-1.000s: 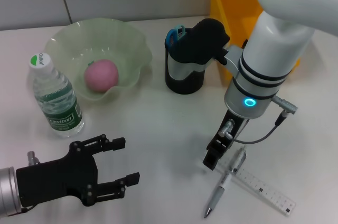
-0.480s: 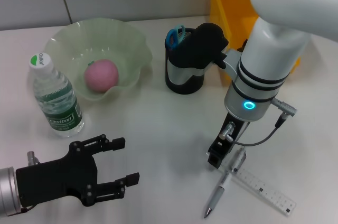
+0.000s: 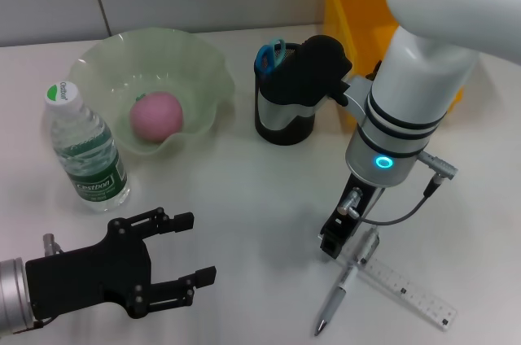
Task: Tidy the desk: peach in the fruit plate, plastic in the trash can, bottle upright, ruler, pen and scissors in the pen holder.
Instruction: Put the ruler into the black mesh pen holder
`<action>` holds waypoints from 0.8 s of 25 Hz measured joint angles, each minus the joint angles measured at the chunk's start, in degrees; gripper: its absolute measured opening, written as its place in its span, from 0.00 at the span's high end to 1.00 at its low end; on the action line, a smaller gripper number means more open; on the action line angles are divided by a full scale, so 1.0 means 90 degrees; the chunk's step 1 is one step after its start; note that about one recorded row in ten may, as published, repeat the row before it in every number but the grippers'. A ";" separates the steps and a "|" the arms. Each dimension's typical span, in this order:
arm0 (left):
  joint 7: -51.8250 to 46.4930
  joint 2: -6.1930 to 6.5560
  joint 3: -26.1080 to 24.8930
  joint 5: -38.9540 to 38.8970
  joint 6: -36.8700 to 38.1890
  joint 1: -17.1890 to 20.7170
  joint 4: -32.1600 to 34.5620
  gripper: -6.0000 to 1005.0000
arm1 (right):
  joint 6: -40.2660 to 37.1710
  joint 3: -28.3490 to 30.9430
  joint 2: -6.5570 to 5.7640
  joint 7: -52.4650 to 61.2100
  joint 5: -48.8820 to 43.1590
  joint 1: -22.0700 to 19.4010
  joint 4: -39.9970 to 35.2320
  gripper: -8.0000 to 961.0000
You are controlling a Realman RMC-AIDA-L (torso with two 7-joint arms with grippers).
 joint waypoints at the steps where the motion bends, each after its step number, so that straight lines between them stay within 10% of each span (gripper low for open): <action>1: 0.0000 0.0000 0.0000 0.0000 0.0000 0.0000 0.0000 0.22 | 0.0000 0.0000 0.0000 0.0000 0.0000 0.0000 0.0000 0.56; 20: 0.0009 -0.0041 -0.0005 0.0000 -0.0001 -0.0010 0.0000 0.22 | -0.0207 0.1673 -0.0085 -0.0348 -0.0069 -0.0217 -0.1726 0.59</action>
